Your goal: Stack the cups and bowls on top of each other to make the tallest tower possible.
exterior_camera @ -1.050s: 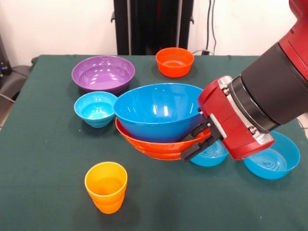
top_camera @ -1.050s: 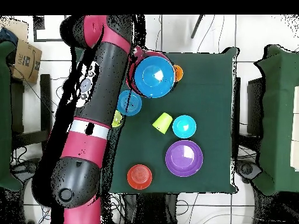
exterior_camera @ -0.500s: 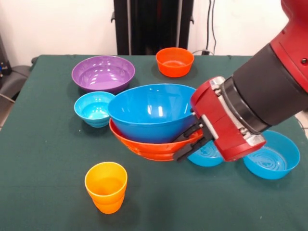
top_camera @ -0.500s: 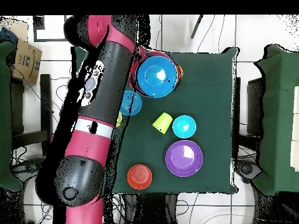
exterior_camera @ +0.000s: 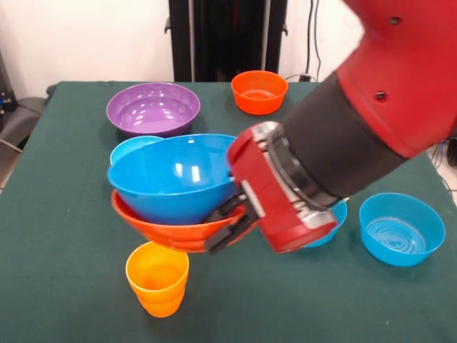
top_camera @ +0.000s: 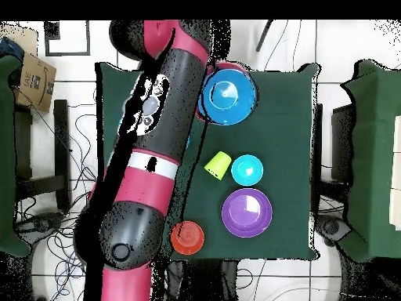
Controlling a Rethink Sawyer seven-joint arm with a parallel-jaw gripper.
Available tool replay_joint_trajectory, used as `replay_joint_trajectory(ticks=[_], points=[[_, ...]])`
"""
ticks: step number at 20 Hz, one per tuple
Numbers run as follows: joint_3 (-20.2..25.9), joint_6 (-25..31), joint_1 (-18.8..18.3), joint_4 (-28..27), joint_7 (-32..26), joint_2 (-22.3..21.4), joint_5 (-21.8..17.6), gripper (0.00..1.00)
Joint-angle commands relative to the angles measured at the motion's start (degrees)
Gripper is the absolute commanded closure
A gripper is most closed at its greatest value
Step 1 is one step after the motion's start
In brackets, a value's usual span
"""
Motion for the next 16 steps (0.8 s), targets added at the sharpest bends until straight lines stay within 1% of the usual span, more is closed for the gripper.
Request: replay_joint_trajectory(ticks=[1, 8, 11, 16], points=[[0.81, -2.31, -3.57, -6.03, -5.59, 1.51, 1.11, 1.0], [-0.38, -3.31, -5.95, -8.4, -6.27, 2.42, 3.25, 1.0], [-0.4, -3.27, -6.11, -8.52, -6.11, 2.52, 3.53, 1.0], [-0.44, -2.9, -5.34, -8.03, -4.75, 2.62, 3.1, 1.0]])
